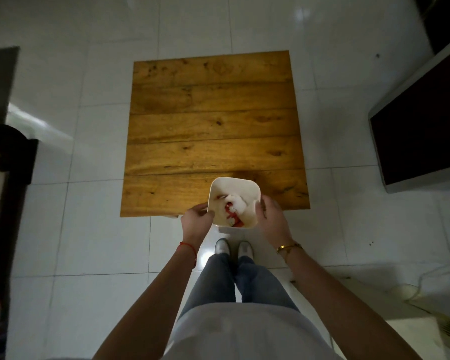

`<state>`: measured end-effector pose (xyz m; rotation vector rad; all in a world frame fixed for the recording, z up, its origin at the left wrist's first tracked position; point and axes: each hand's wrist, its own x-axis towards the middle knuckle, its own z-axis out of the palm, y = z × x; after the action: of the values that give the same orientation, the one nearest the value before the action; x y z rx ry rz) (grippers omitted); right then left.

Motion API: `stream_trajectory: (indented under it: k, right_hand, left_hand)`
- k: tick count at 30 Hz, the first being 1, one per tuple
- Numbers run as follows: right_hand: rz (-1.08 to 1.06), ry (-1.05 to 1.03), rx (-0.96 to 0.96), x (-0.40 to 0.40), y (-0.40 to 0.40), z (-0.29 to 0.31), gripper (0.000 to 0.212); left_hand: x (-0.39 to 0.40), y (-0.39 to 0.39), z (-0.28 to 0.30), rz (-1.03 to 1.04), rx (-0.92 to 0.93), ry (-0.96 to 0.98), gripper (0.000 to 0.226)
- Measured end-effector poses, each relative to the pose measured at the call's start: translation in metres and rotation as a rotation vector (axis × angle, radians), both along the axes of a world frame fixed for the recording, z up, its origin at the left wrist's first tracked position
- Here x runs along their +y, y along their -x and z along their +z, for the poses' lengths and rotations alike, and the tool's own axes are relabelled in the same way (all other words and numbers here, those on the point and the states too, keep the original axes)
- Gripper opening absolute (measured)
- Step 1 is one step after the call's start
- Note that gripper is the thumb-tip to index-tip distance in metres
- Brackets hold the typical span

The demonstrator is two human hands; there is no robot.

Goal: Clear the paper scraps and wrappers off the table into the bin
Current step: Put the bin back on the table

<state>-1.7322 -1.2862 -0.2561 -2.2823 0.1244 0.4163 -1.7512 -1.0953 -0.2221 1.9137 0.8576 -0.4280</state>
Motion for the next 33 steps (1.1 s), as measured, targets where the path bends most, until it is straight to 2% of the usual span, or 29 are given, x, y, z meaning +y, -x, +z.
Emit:
stream_trajectory:
  k: [7, 12, 23, 33]
  right_hand:
    - [-0.046, 0.024, -0.008, -0.001, -0.057, 0.011, 0.040]
    - [-0.040, 0.059, -0.013, 0.015, -0.115, 0.001, 0.044]
    - [-0.031, 0.155, 0.032, 0.075, -0.243, -0.031, 0.048]
    - [-0.027, 0.227, 0.032, 0.093, -0.284, -0.046, 0.047]
  left_hand:
    - [0.020, -0.067, 0.003, 0.095, 0.020, 0.025, 0.027]
    - [0.048, -0.134, -0.009, 0.092, -0.001, 0.018, 0.035]
    - [0.100, -0.275, -0.044, 0.054, -0.058, 0.034, 0.035]
    - [0.111, -0.337, -0.082, 0.088, -0.076, 0.086, 0.037]
